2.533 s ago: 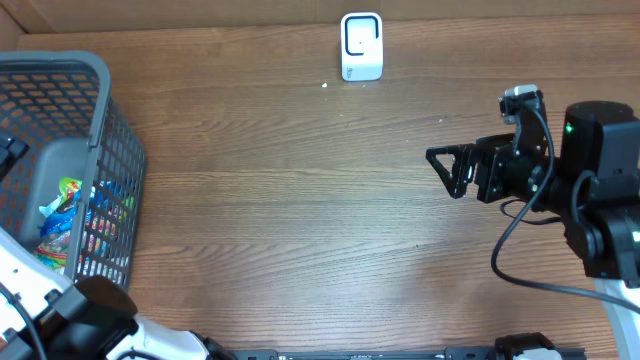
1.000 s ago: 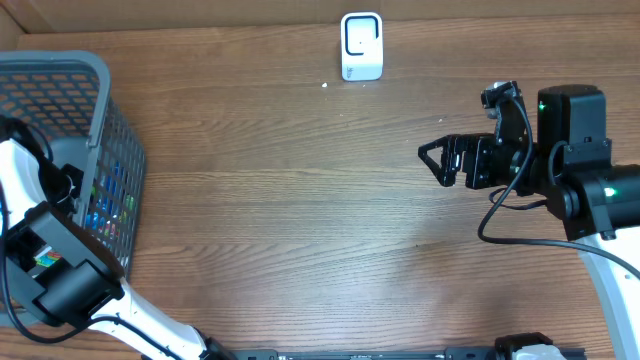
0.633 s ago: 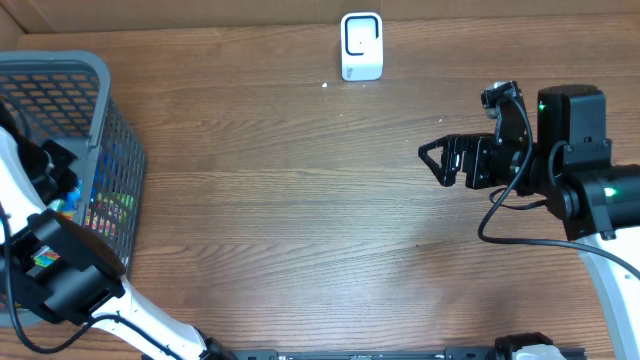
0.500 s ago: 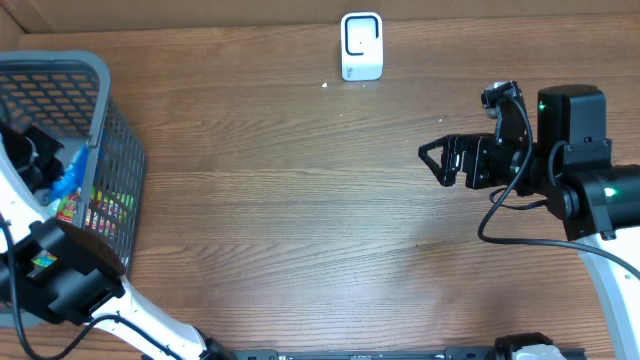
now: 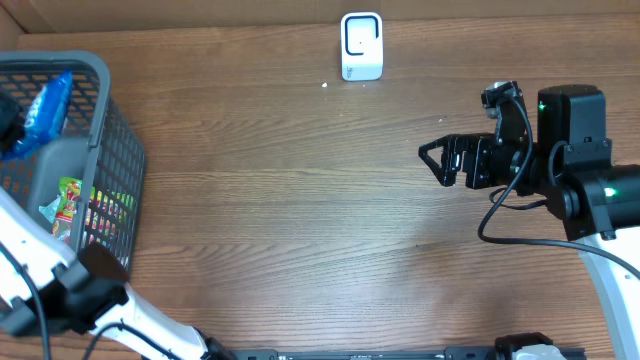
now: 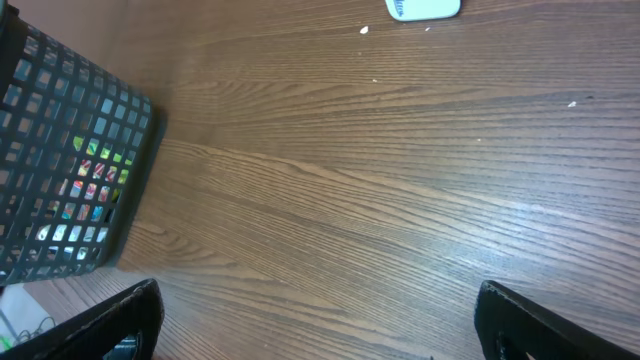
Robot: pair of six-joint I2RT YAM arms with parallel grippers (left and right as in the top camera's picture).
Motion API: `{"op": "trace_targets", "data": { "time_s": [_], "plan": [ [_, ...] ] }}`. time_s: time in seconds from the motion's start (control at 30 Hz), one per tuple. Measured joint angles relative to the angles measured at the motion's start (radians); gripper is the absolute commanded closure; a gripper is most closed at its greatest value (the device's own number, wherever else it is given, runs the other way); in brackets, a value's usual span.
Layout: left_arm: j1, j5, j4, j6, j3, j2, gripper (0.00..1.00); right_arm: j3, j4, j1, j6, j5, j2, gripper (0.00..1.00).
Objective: Scan the item barcode
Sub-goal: 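Lift the Oreo pack out and drop it on the table centre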
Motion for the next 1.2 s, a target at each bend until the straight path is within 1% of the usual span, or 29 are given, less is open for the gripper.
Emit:
{"op": "trace_targets", "data": {
  "time_s": [0.13, 0.2, 0.27, 0.37, 0.43, 0.53, 0.7, 0.8, 0.97, 1.13, 1.17, 1.2],
  "plan": [
    [-0.024, 0.035, -0.003, 0.006, 0.019, -0.131, 0.96, 0.000, 0.002, 0.000, 0.000, 0.000, 0.000, 0.00],
    [-0.066, 0.050, -0.003, 0.014, 0.031, -0.198, 0.96, 0.000, 0.006, 0.000, 0.000, 0.000, 0.002, 0.00],
    [-0.133, 0.064, -0.004, 0.018, 0.040, -0.252, 0.96, 0.000, 0.006, 0.000, 0.000, 0.000, 0.007, 0.00],
    [-0.234, 0.077, -0.006, 0.021, 0.045, -0.287, 0.96, 0.000, 0.006, 0.000, 0.000, 0.000, 0.018, 0.00],
    [-0.342, 0.091, -0.006, 0.021, 0.039, -0.290, 0.96, 0.000, 0.005, 0.000, 0.000, 0.000, 0.025, 0.00],
    [-0.471, 0.092, -0.006, 0.021, -0.010, -0.272, 0.96, 0.000, 0.005, 0.000, 0.000, 0.000, 0.032, 0.00],
    [-0.685, 0.029, 0.024, -0.027, -0.197, -0.204, 0.96, 0.000, 0.005, 0.000, 0.000, 0.008, 0.034, 0.00],
    [-0.789, -0.033, 0.105, -0.069, -0.324, -0.151, 0.96, 0.000, 0.005, 0.000, 0.000, 0.036, 0.034, 0.00],
    [-0.966, -0.077, 0.309, -0.152, -0.537, -0.044, 0.96, 0.000, 0.005, 0.000, -0.001, 0.074, 0.034, 0.00],
    [-1.076, -0.082, 0.416, -0.212, -0.634, 0.072, 0.96, 0.000, 0.005, 0.000, -0.011, 0.087, 0.034, 0.00],
    [-1.093, -0.082, 0.422, -0.220, -0.639, 0.097, 0.85, 0.000, 0.005, 0.000, -0.012, 0.088, 0.034, 0.00],
    [-1.104, -0.082, 0.425, -0.224, -0.643, 0.115, 0.73, 0.000, 0.005, 0.000, -0.013, 0.089, 0.034, 0.00]
  ]
}}
